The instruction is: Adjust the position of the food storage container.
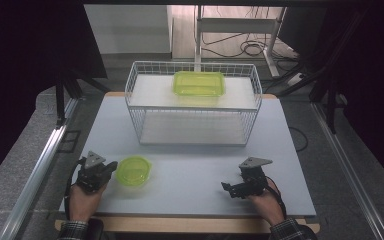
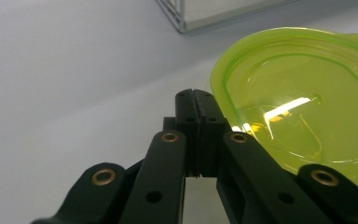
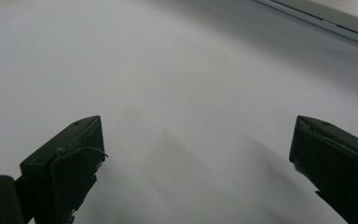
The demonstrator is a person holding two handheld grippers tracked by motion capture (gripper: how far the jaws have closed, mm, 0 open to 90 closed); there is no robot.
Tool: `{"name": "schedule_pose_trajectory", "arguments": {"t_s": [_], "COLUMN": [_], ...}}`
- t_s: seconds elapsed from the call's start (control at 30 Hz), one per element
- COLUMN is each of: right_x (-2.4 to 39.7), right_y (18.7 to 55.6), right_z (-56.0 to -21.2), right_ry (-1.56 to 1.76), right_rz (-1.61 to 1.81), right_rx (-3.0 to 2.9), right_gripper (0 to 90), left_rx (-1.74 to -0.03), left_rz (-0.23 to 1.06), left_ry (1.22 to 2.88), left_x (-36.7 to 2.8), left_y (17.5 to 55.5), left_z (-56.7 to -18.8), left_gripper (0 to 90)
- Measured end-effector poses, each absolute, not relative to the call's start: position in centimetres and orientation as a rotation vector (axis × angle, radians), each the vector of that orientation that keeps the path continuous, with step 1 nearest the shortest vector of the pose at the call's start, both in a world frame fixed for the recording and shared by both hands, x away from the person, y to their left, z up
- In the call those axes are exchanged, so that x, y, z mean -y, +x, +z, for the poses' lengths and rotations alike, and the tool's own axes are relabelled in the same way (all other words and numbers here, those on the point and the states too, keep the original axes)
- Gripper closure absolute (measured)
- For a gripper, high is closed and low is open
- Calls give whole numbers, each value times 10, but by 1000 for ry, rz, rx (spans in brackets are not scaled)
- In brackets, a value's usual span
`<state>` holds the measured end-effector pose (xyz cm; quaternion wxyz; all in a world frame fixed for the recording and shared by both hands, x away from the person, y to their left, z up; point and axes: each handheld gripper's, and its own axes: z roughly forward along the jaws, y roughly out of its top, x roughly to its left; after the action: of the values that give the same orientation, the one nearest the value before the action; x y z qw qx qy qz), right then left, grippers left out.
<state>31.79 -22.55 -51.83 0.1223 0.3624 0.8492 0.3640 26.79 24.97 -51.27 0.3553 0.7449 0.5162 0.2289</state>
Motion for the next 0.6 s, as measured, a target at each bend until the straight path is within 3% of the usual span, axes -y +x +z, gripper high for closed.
{"name": "schedule_pose_trajectory", "arguments": {"t_s": [0.6], "right_x": [223], "right_y": [318], "right_z": [-521], "right_ry": [1035], "right_rz": [1041], "right_rx": [-2508], "right_gripper": [38], "left_rx": [-1222], "left_rz": [527], "left_ry": [1973], "left_x": [-198], "left_y": [271], "left_z": [-510], "left_gripper": [900]}}
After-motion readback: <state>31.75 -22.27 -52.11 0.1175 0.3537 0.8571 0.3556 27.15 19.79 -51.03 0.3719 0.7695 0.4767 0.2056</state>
